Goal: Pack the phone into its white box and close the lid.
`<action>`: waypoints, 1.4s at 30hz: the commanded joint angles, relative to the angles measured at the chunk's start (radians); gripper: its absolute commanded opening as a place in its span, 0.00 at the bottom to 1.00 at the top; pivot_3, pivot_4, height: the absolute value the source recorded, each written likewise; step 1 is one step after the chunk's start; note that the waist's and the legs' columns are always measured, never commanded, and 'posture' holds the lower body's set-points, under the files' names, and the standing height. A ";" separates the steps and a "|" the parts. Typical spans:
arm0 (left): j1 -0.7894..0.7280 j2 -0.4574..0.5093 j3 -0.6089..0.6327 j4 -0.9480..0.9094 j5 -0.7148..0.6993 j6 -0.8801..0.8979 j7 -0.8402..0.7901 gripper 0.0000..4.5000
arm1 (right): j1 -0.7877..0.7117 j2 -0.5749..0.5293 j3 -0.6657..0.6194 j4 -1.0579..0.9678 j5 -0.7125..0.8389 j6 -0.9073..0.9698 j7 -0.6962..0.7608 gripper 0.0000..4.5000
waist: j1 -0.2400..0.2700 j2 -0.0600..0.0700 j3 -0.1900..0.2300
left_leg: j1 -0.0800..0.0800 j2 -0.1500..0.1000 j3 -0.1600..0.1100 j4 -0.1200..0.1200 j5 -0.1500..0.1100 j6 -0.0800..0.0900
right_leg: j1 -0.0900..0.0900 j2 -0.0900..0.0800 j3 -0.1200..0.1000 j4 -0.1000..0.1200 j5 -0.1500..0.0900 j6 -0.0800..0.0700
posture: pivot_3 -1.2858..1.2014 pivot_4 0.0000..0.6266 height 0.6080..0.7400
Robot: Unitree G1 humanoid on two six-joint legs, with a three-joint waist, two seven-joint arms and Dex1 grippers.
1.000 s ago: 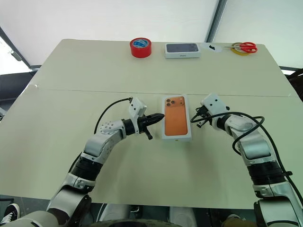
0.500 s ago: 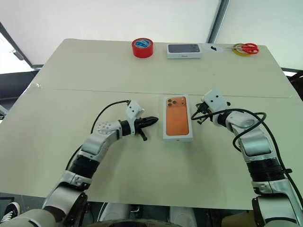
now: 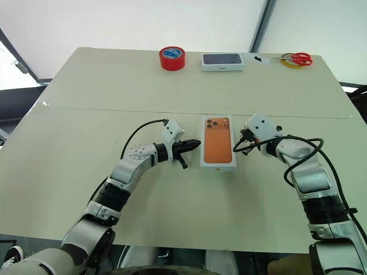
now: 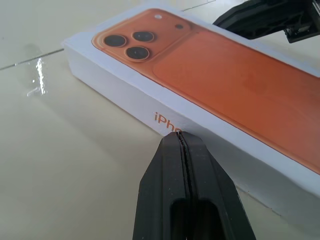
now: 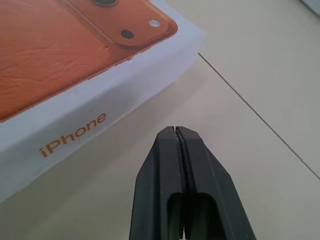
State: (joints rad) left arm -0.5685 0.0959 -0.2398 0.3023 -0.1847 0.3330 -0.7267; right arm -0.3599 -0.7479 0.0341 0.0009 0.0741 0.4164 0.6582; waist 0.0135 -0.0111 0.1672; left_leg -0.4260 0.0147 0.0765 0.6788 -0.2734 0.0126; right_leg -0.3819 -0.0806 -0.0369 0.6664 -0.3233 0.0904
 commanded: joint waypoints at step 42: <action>-0.002 0.196 0.161 -0.168 -0.066 0.053 -0.128 1.00 | -0.016 0.049 -0.088 -0.072 0.205 0.023 0.250 0.87 | -0.022 0.000 -0.004 | 0.010 0.001 -0.001 -0.002 -0.003 0.002 | 0.011 -0.001 -0.001 -0.003 0.000 0.001 | 0.52 0.24 0.92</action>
State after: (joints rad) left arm -0.5742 0.2652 -0.1109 0.2411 -0.2136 0.3375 -0.8379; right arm -0.3617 -0.6834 -0.0142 -0.0679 0.2529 0.4701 0.8892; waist -0.0084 -0.0110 0.1628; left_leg -0.4170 0.0157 0.0754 0.6779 -0.2759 0.0150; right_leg -0.3722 -0.0819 -0.0380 0.6632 -0.3232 0.0916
